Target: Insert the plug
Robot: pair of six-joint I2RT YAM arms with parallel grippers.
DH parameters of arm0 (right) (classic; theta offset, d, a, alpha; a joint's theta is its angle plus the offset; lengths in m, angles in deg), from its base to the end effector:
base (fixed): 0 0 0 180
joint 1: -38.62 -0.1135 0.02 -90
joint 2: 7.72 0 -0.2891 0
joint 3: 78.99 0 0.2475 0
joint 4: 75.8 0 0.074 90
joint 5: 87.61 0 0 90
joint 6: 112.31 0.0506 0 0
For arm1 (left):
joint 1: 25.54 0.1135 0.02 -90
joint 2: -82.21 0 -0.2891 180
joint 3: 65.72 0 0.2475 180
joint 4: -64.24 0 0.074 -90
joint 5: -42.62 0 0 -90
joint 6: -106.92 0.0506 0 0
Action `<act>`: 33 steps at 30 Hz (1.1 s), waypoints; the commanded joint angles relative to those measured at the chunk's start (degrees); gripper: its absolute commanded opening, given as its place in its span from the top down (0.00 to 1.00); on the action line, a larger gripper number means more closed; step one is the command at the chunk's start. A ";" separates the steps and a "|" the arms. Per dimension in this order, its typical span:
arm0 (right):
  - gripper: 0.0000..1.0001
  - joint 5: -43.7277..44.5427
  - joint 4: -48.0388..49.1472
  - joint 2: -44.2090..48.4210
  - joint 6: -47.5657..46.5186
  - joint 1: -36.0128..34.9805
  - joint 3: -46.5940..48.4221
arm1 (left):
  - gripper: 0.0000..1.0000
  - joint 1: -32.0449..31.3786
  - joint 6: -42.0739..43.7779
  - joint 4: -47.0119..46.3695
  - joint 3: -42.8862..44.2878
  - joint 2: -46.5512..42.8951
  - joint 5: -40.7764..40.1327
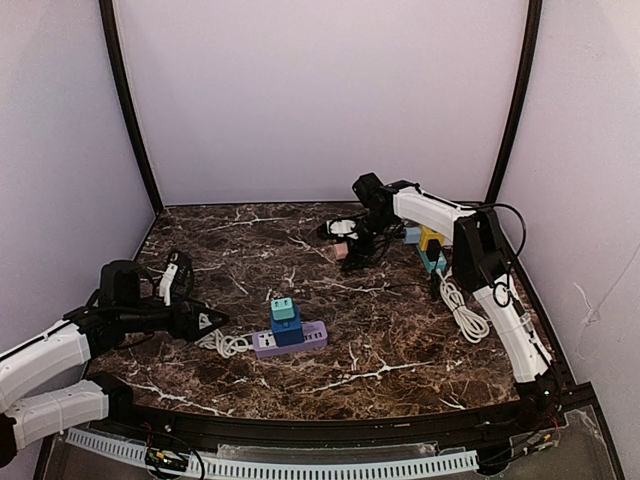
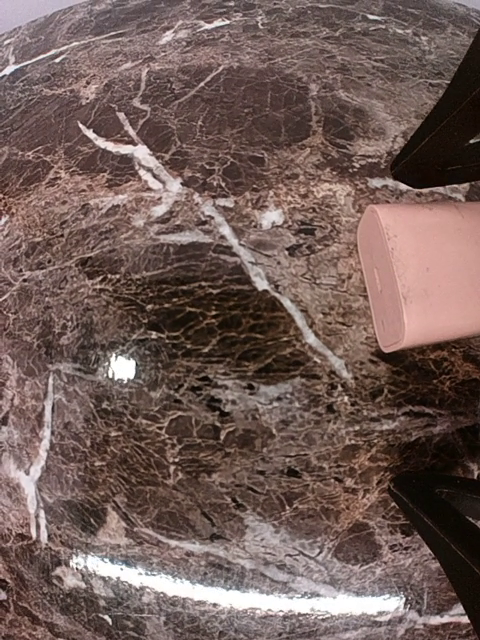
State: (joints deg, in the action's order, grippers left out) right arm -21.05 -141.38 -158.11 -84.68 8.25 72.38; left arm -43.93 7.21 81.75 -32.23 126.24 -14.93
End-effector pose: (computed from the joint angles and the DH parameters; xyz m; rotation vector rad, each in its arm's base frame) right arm 0.4820 0.3058 0.1518 -1.9547 1.6964 0.3550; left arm 0.1418 -0.0758 0.2143 0.5153 2.0291 -0.8827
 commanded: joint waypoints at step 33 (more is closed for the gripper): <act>1.00 14.59 66.65 49.09 33.71 -28.78 -53.31 | 0.06 0.95 -0.85 -8.77 13.49 0.48 6.74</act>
State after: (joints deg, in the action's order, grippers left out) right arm -25.36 -106.56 -111.40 -55.92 -15.16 31.79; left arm -42.45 12.82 73.99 -26.89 123.22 -10.08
